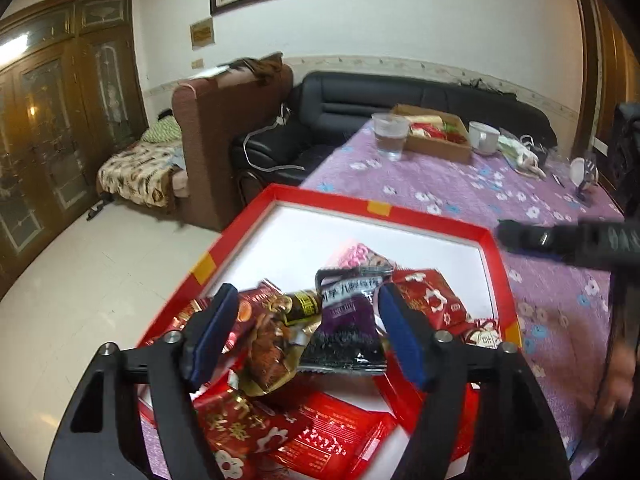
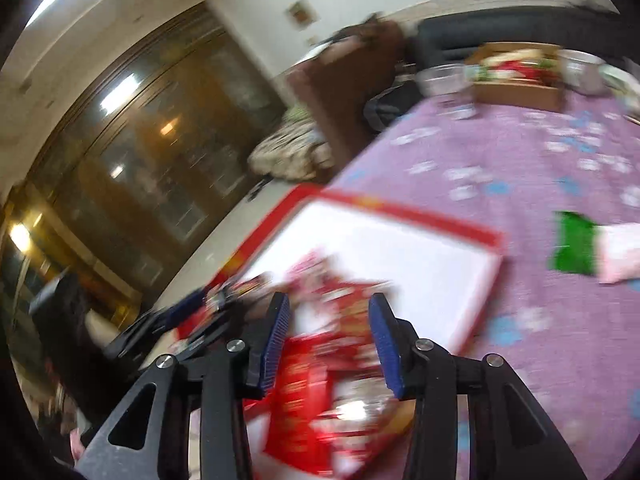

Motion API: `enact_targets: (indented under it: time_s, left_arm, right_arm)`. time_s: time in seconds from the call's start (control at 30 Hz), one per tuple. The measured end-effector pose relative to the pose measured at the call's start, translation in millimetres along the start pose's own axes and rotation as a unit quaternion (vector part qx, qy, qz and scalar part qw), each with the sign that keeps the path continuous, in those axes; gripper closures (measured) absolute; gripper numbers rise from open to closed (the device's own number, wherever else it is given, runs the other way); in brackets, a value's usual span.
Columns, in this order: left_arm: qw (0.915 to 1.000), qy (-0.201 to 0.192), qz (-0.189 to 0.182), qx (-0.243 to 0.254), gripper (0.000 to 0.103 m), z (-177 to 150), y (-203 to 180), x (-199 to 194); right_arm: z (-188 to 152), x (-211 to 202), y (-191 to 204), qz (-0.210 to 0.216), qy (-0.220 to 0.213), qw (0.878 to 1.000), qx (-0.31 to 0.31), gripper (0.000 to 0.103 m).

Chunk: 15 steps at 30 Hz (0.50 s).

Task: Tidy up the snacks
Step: 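Open both tools over the white tray to drop both packs, then grasp the pink-white pack with the right tool while the left tool grasps the green pack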

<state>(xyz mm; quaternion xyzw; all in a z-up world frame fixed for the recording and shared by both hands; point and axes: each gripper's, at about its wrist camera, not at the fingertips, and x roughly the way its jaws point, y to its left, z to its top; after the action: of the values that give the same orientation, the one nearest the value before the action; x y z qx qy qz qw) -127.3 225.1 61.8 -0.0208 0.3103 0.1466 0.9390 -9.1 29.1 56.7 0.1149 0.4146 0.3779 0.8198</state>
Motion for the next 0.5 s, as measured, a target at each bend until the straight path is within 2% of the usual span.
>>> enact_targets:
  time_s: [0.07,0.17,0.2,0.27,0.33,0.5]
  left_arm:
    - [0.9999,-0.007,0.004,0.007,0.030,1,-2,-2]
    - [0.9999,-0.012,0.001,0.012,0.028,2,-5,-4]
    - [0.9998,-0.012,-0.001,0.014,0.028,2,-7,-5]
    - [0.9997,-0.012,-0.004,0.020,0.028,2,-12,-5]
    - [0.9995,-0.012,-0.006,0.027,0.028,2,-18,-4]
    - [0.9988,-0.009,-0.015,0.045,0.028,1,-35,-5]
  right_arm:
    - [11,-16,-32,-0.032,-0.026,0.998,0.036,0.059]
    - [24,-41,-93,-0.092,-0.059,0.989,0.100,0.056]
    - [25,-47,-111,-0.100,-0.068,0.985,0.120,0.056]
    - [23,-56,-149,-0.102,-0.083,0.976,0.172,0.056]
    - [20,-59,-178,-0.086,-0.088,0.969,0.216,0.056]
    - [20,-41,-200,-0.056,-0.071,0.969,0.232,0.057]
